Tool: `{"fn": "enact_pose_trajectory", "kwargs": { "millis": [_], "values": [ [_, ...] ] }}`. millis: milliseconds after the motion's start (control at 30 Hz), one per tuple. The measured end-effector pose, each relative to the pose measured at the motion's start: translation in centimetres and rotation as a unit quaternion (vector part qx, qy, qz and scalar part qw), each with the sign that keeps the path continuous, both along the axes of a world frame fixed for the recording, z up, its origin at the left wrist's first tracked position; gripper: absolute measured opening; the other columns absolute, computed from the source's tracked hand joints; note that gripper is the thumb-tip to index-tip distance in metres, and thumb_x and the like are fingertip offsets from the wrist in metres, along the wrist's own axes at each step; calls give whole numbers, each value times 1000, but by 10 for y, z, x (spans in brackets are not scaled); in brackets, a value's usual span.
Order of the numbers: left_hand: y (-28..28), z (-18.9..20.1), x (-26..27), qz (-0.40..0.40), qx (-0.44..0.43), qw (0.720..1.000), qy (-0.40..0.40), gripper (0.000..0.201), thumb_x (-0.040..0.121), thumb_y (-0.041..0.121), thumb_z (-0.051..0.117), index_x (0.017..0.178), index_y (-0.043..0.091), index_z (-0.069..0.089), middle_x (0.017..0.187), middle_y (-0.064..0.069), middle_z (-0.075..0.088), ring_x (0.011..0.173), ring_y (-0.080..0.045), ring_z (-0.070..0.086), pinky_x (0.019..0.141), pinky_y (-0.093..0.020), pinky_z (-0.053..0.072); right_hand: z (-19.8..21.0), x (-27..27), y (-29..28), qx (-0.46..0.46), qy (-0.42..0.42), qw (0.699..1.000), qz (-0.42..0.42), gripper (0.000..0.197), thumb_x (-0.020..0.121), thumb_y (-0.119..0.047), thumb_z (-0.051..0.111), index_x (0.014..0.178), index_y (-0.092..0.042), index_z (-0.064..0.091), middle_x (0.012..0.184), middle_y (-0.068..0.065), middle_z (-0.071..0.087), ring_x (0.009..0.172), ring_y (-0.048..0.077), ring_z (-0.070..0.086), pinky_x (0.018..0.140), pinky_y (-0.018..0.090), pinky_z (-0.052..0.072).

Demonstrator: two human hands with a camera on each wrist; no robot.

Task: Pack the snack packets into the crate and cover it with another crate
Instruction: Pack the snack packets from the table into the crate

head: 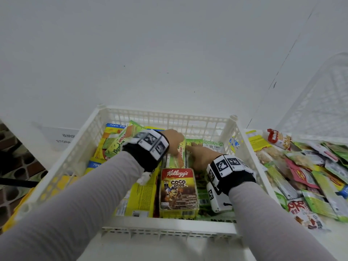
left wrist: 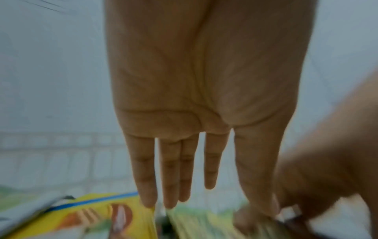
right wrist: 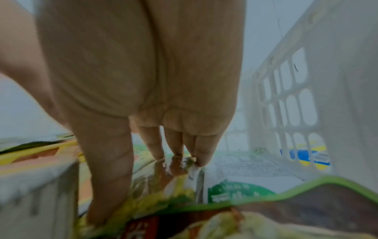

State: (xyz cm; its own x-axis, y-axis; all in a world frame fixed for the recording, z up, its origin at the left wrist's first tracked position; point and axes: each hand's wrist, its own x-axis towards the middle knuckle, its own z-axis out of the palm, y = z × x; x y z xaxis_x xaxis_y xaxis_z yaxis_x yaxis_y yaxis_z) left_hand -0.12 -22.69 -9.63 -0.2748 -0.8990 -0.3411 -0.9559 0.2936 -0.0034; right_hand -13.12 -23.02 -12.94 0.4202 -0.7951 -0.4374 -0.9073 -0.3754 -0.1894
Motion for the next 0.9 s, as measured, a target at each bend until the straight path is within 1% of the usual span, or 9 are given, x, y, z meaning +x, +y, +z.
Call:
{"fn": "enact_pose_trajectory", "kwargs": {
  "millis": [100,167,267,433,533,633,700,800,900],
  "values": [
    [8,23,38,112,-30,982,149,48,90,32,59,132,13,44,135,-7,49,116,-23,50,90,-29,39,10,-2,3,-9,-73,997,-20,52,83,-4,61,133,-10,47,136,13,47,116,29,52,89,33,48],
    [15,31,70,178,-55,961,205,43,89,27,61,128,15,48,128,-7,51,106,-21,53,85,-28,40,19,-3,4,-26,-141,989,-38,54,84,-9,65,135,-9,47,137,10,48,118,26,52,92,34,46],
    [24,27,112,268,-102,930,228,38,82,18,69,117,13,55,119,-9,56,94,-18,50,79,-26,38,35,2,3,-68,-227,970,-53,52,90,-18,61,139,-12,44,144,5,44,132,21,41,107,32,32],
    [30,8,132,337,-95,909,228,47,74,21,77,114,7,55,121,-11,54,108,-25,51,82,-28,37,55,35,3,-77,-276,956,-56,37,88,-19,61,124,-10,58,126,9,58,109,18,56,85,23,41],
    [31,-1,129,337,-94,912,214,60,72,28,80,118,4,51,121,-11,54,112,-27,52,86,-31,40,58,67,8,-47,-216,975,-6,41,86,-22,65,124,-7,57,127,9,57,106,19,57,81,25,44],
    [31,-3,126,343,-95,916,186,60,70,27,82,115,2,50,114,-13,55,107,-30,53,85,-36,42,48,101,13,-64,-108,990,71,40,85,-27,68,114,-2,60,113,10,63,104,25,60,79,28,47],
    [31,-2,127,345,-99,911,202,46,69,22,82,99,3,53,95,-9,54,98,-32,56,81,-37,44,39,117,14,-87,-56,989,106,32,83,-31,69,101,-4,64,99,8,63,97,27,60,74,29,50],
    [32,1,134,361,-156,880,268,32,72,12,77,63,12,46,66,-2,45,73,-31,54,69,-34,44,31,129,11,-128,-29,985,112,36,81,-25,71,110,-5,63,109,13,61,95,30,60,75,34,51],
    [34,3,140,380,-239,839,307,20,87,26,63,87,8,54,86,-5,50,84,-24,50,77,-33,41,27,131,9,-137,-13,985,104,21,80,-22,72,89,-7,60,78,5,59,70,23,54,49,26,39]
  ]
}}
